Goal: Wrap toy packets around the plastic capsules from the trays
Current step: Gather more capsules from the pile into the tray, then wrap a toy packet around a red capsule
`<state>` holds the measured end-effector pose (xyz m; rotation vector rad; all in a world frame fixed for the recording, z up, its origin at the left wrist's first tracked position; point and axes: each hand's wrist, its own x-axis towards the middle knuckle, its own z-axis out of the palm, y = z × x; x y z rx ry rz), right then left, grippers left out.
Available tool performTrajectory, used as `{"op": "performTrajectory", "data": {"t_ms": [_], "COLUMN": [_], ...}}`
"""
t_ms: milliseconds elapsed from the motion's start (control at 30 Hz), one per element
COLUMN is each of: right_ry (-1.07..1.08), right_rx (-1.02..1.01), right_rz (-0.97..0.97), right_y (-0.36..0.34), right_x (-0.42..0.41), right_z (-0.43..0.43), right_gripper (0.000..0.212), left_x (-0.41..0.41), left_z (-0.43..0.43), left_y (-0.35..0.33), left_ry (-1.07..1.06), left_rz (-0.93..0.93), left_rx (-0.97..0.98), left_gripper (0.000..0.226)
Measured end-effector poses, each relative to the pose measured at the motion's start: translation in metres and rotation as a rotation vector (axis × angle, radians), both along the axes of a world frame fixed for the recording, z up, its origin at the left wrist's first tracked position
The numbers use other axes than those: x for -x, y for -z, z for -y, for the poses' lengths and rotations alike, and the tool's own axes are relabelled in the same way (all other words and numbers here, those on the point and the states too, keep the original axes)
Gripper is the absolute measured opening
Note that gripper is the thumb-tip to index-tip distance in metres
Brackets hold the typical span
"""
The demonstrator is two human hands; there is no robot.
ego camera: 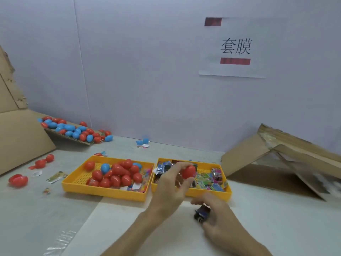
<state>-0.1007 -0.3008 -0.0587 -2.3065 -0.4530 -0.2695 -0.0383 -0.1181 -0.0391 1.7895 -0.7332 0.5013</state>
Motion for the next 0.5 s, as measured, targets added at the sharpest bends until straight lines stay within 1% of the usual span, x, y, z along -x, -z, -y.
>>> {"op": "performTrajectory", "data": {"t_ms": [33, 67, 100, 233, 333, 433, 500], "right_ry": [0.004, 0.015, 0.025, 0.042, 0.042, 0.091, 0.117], "right_rx": [0.000, -0.011, -0.022, 0.005, -0.024, -0.166, -0.246], "right_rz": [-0.017, -0.034, -0.037, 0.025, 0.059, 0.140, 0.155], "right_y": [0.002, 0.004, 0.005, 0.008, 0.006, 0.001, -0.003], "right_x": [0.000, -0.001, -0.001, -0.004, -0.004, -0.002, 0.000], "right_z": [0.002, 0.004, 0.006, 0.010, 0.011, 0.011, 0.011], "right_gripper": [0.054, 0.055, 0.055, 0.049, 0.038, 0.022, 0.021], "left_x": [0.003, 0.005, 0.008, 0.007, 0.005, 0.004, 0.003], "left_z": [0.001, 0.001, 0.001, 0.000, -0.001, -0.002, -0.002], "left_y": [0.006, 0.011, 0.013, 0.014, 0.015, 0.016, 0.018], "left_ry": [-0.010, 0.002, 0.014, 0.015, 0.015, 0.005, -0.009], "left_rz": [0.112, 0.170, 0.187, 0.114, 0.104, 0.114, 0.105], "left_rx": [-0.107, -0.173, -0.204, -0.181, -0.185, -0.203, -0.217], "left_gripper": [0.028, 0.030, 0.031, 0.034, 0.034, 0.038, 0.042]}}
